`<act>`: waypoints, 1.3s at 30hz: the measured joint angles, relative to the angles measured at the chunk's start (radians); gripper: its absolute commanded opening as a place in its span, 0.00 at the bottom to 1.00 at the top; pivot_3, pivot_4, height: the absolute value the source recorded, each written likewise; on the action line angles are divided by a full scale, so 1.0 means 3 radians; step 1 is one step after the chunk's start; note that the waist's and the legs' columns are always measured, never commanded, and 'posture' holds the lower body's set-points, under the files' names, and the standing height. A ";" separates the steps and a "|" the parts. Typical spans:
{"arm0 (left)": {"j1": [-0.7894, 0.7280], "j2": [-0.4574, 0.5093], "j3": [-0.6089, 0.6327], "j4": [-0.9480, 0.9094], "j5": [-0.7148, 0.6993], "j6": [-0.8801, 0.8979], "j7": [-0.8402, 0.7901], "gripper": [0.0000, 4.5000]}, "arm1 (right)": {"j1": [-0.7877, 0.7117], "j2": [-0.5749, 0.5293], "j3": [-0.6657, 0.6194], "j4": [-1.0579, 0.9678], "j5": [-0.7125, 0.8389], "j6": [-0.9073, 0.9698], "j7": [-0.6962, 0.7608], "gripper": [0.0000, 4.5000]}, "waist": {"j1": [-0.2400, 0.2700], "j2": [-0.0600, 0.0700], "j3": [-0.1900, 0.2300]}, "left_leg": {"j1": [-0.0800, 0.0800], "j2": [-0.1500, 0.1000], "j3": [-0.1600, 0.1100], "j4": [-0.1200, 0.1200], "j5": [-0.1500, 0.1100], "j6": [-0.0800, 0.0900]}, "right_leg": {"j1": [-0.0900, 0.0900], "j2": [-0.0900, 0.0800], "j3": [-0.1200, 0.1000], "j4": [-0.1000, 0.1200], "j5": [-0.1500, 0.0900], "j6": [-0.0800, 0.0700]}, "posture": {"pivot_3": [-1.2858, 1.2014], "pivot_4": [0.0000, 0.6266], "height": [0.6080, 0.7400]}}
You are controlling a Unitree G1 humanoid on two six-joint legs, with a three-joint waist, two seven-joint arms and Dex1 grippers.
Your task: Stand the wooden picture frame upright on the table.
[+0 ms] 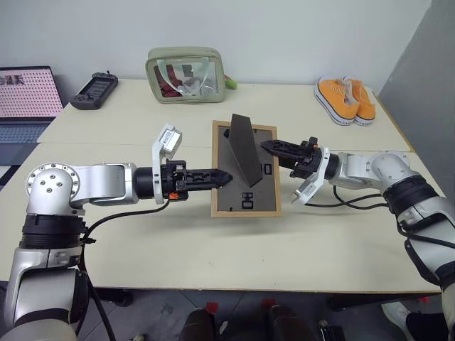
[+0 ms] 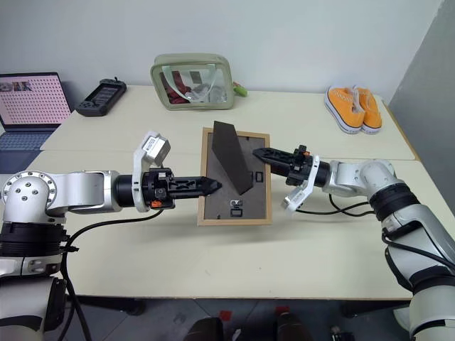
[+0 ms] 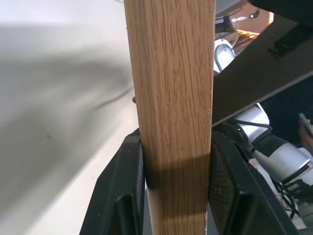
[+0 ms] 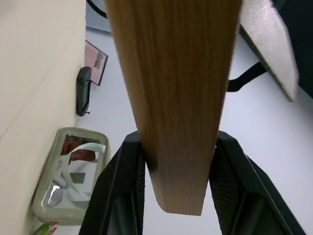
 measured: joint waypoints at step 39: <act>0.2030 0.0554 0.1920 -0.2448 0.1851 -0.1121 -0.1414 0.73 | -0.0088 0.0385 0.0056 0.1044 0.0789 -0.0370 0.0928 0.29 | -0.0056 -0.0005 -0.0001 | 0.0005 0.0000 -0.0010 -0.0002 -0.0005 0.0011 | 0.0018 -0.0006 -0.0015 -0.0003 -0.0001 -0.0002 | 0.52 0.24 1.00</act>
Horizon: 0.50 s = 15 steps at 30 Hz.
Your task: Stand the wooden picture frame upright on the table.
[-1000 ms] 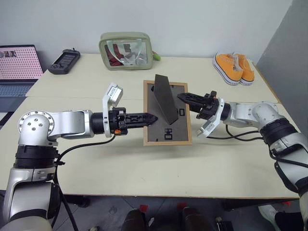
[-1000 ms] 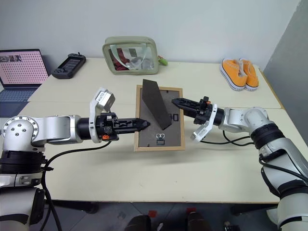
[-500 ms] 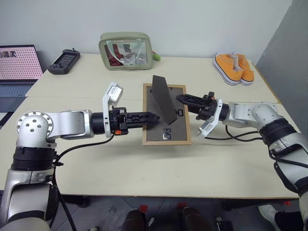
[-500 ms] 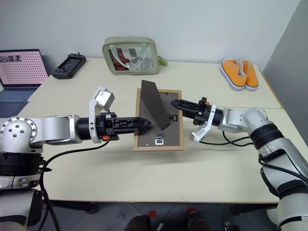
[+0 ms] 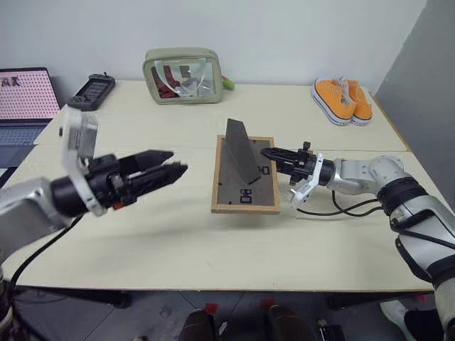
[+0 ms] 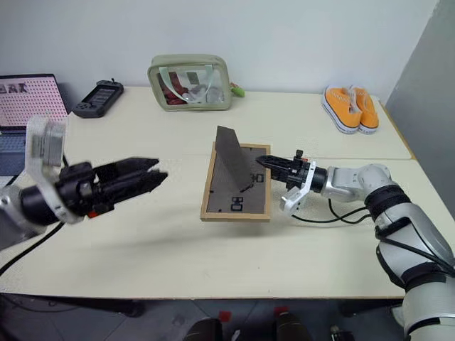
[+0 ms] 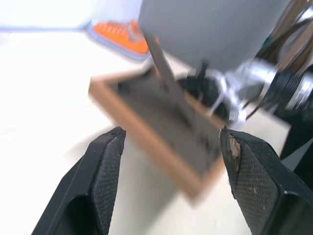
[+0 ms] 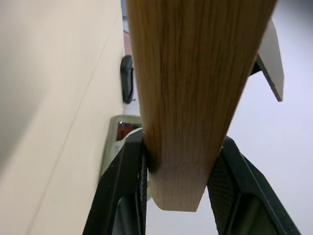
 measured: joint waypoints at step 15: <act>0.1067 -0.0143 0.0384 -0.0647 0.0407 -0.0410 -0.0250 0.73 | 0.1033 0.1130 -0.1274 -0.1291 0.4454 0.2849 0.4352 0.29 | 0.0067 0.0014 0.0010 | 0.0039 0.0005 -0.0046 -0.0010 -0.0001 -0.0001 | 0.0056 0.0000 -0.0059 0.0001 -0.0021 -0.0032 | 0.52 0.24 1.00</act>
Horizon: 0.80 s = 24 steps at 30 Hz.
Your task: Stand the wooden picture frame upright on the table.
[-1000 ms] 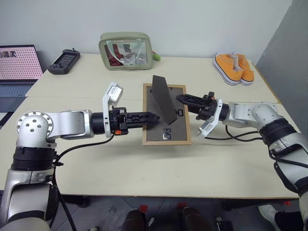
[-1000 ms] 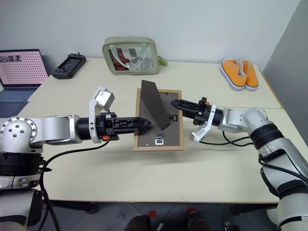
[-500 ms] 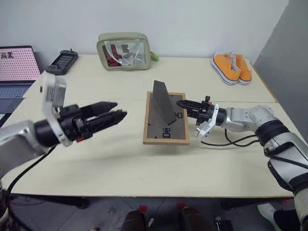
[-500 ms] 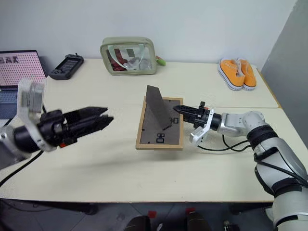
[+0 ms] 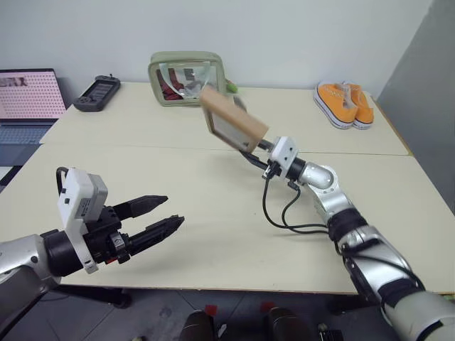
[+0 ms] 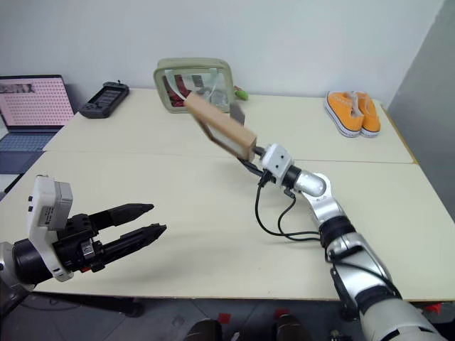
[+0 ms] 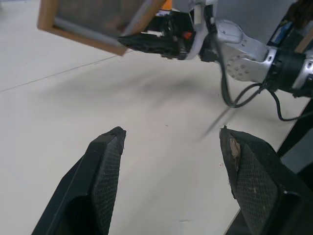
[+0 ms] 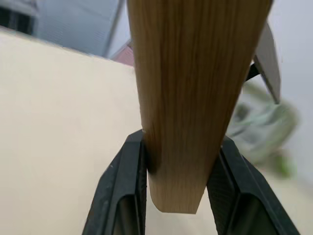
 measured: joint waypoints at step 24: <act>-0.0215 0.0278 -0.0087 0.0324 0.0172 -0.0155 -0.0284 0.73 | 0.1009 -0.0220 -0.0062 -0.1080 0.0236 0.1519 0.0749 0.29 | -0.0010 0.0004 0.0003 | -0.0001 0.0004 0.0009 -0.0009 0.0000 0.0000 | -0.0010 0.0006 0.0007 -0.0002 -0.0016 0.0009 | 0.52 0.24 1.00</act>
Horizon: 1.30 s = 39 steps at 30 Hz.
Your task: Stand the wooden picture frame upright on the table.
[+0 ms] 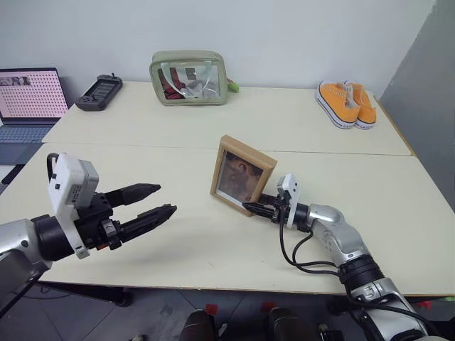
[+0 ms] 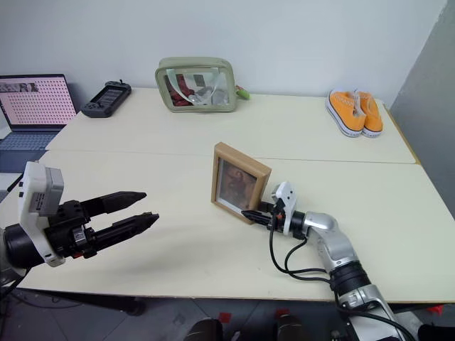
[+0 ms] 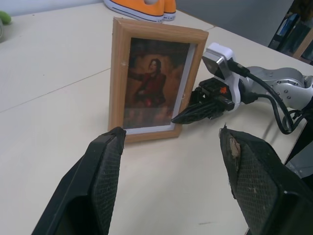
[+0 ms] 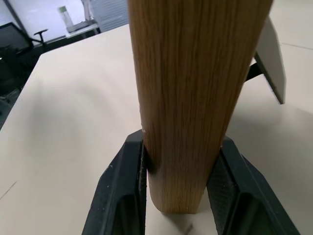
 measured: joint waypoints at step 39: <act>-0.0245 -0.0030 -0.0284 -0.0005 -0.0248 -0.0014 0.0226 0.74 | -0.0299 -0.0051 0.0012 0.0121 -0.0256 0.0484 0.0422 0.66 | -0.0003 0.0000 0.0001 | 0.0000 0.0000 0.0000 -0.0003 0.0000 -0.0001 | -0.0001 0.0000 0.0000 0.0000 -0.0009 0.0003 | 0.52 0.24 1.00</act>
